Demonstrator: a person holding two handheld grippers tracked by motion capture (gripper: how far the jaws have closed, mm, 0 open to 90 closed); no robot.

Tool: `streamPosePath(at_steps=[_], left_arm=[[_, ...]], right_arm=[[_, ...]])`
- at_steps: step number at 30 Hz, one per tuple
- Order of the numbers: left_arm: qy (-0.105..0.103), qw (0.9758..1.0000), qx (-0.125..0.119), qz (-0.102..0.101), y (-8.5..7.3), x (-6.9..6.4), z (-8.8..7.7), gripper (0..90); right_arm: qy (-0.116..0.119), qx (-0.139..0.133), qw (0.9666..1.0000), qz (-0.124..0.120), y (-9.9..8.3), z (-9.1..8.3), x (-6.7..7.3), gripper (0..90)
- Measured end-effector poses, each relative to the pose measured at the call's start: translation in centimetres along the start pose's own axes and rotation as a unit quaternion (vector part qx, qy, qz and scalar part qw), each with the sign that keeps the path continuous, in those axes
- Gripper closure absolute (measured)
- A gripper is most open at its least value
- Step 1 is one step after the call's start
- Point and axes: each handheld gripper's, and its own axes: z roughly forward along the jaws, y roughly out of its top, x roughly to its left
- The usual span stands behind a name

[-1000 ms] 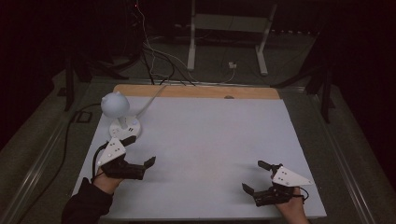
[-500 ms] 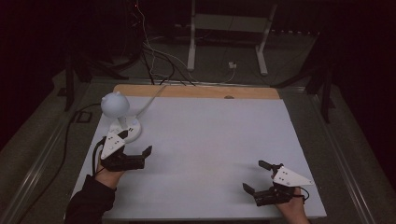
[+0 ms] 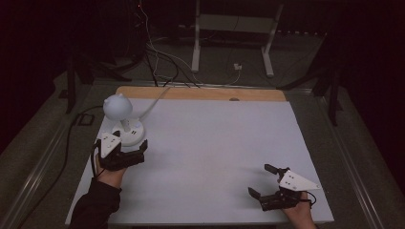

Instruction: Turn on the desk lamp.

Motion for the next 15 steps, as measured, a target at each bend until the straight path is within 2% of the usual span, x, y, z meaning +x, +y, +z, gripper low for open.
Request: streamPosePath(at_steps=[2,4,5,9,12,15], left_arm=[[0.014,0.9999,-0.004,0.002,-0.1,0.1,0.1,0.2],[0.025,0.9996,-0.002,-0.013,-0.1,0.2,0.3,0.1],[0.023,0.9995,-0.002,-0.021,-0.1,0.3,0.3,0.1],[0.051,0.9986,0.005,-0.015,0.0,0.4,0.6,0.1],[0.076,0.997,-0.001,-0.012,0.1,0.4,0.8,0.1],[0.081,0.9966,0.005,-0.016,0.0,0.5,1.1,0.1]], right_arm=[[-0.001,-0.001,1.0,0.002,0.0,0.0,-0.1,0.0],[-0.002,0.0,1.0,0.001,0.0,0.0,0.0,0.0],[-0.002,0.0,1.0,0.001,0.0,0.0,0.0,0.0],[-0.001,-0.001,1.0,0.001,0.0,0.0,0.0,0.0],[-0.001,-0.001,1.0,0.0,0.0,0.0,0.0,0.0],[-0.002,-0.002,1.0,0.003,0.0,0.0,-0.1,0.0]])
